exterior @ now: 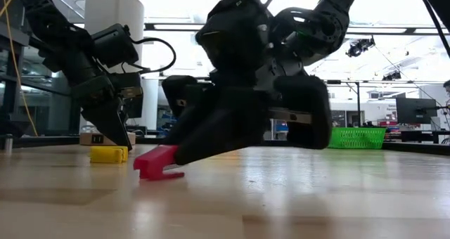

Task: Pick and place Stapler, Stapler remover, tape
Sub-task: Put the red stapler into the yellow bin

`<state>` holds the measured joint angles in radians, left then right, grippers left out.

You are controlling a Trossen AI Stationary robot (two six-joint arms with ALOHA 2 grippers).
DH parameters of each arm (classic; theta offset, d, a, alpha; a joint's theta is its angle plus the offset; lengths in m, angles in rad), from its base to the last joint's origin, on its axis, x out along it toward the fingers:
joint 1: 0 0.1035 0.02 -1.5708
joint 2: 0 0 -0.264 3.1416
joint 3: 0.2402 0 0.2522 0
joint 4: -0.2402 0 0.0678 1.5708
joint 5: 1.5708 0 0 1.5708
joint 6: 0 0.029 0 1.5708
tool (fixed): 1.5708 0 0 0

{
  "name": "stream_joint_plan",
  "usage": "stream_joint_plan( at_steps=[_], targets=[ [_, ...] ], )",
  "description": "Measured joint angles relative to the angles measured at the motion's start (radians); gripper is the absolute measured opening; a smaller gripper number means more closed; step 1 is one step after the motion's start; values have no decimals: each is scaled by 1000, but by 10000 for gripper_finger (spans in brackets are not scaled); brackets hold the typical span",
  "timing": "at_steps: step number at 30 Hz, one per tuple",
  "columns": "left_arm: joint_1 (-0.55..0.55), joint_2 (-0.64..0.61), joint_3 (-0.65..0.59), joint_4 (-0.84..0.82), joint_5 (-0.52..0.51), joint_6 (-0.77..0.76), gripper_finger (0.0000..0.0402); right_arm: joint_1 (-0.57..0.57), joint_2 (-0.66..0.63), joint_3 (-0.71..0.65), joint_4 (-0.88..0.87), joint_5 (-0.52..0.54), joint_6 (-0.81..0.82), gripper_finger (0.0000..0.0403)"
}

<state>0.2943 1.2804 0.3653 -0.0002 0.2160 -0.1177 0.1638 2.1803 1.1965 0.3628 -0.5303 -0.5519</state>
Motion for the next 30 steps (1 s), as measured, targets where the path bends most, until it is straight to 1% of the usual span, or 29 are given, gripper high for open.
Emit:
stream_joint_plan(
  at_steps=[5, 8, 16, 20, 23, 26, 30],
  targets=[
    [0, 0, 0, 0, 0, 0, 202, -2, -5, 0, 0, 109, 61, 72],
    [0, 0, 0, 0, 0, 0, 202, -10, -28, 0, -43, 183, 81, 72],
    [0, 0, 0, 0, 0, 0, 202, -57, -170, 0, -241, 450, 84, 72],
    [0, 0, 0, 0, 1, 0, 202, -110, -238, 0, -330, 588, 109, 72],
    [0, 0, 0, 0, 1, 0, 202, -161, -278, 0, -371, 671, 109, 72],
    [0, 0, 0, 0, 0, 0, 202, -220, -298, 0, -386, 717, 108, 72],
    [0, 0, 0, 1, 1, 0, 202, -309, -304, 0, -376, 736, 108, 72]
  ],
)
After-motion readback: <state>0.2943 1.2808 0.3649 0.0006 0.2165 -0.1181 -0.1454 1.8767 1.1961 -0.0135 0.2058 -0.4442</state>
